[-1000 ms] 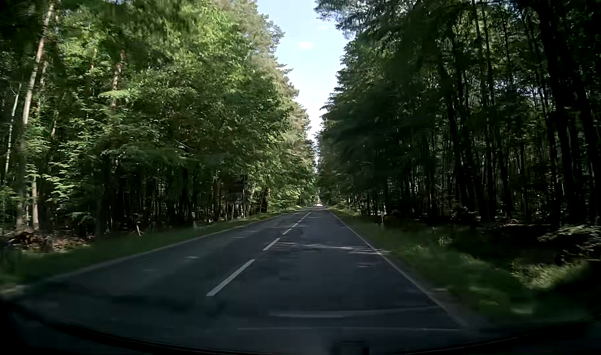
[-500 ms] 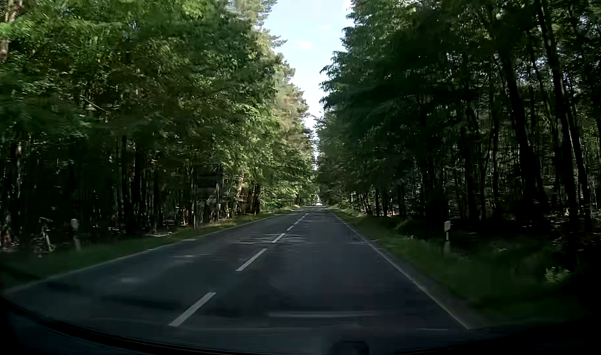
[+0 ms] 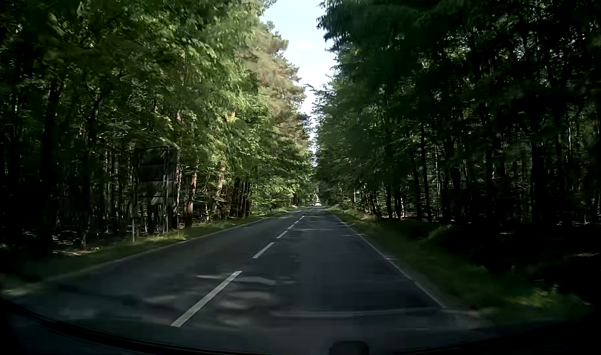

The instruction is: Follow the waypoints while adhering to traffic rules and regulations

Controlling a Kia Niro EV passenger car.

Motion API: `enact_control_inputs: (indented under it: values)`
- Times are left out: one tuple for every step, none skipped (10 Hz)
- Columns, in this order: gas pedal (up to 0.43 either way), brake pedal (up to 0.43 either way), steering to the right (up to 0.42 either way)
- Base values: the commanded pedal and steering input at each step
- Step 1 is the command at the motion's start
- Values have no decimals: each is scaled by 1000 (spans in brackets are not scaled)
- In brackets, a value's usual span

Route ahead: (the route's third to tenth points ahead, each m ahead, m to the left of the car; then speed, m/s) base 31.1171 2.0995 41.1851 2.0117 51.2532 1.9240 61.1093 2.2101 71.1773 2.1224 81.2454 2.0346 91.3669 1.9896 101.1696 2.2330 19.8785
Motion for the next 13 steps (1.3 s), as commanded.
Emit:
enact_control_inputs:
  values:
    - [67, 30, 1]
    - [67, 30, 1]
    - [67, 30, 1]
    - [67, 30, 1]
    - [67, 30, 1]
    - [67, 30, 1]
    - [67, 30, 1]
    - [67, 30, 1]
    - [67, 30, 0]
    - [67, 30, 0]
    - [67, 30, -1]
    - [67, 30, -2]
    - [67, 30, -2]
